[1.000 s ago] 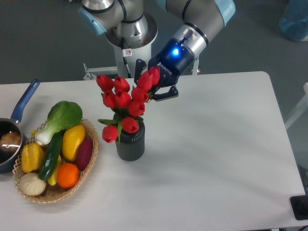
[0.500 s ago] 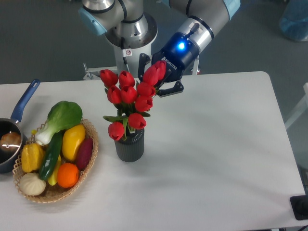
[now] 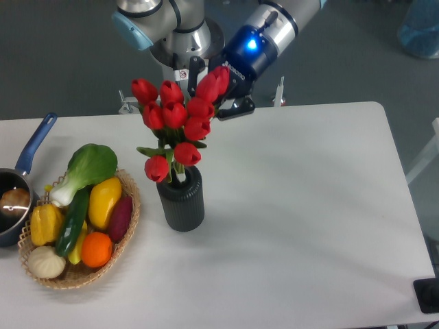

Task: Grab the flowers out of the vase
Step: 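Lift the gripped tulips straight up out of the black vase, then carry the tulip bunch away from the vase over the empty table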

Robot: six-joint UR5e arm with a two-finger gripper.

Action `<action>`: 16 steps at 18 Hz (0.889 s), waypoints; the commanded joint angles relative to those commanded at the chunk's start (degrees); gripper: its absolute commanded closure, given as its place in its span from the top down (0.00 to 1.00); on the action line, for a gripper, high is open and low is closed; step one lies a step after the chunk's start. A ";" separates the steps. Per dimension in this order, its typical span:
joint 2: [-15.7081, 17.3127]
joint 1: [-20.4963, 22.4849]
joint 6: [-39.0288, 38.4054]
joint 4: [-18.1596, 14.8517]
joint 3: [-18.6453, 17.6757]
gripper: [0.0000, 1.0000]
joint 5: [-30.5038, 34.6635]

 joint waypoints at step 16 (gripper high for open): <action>-2.01 11.77 4.73 1.32 3.52 0.03 -1.76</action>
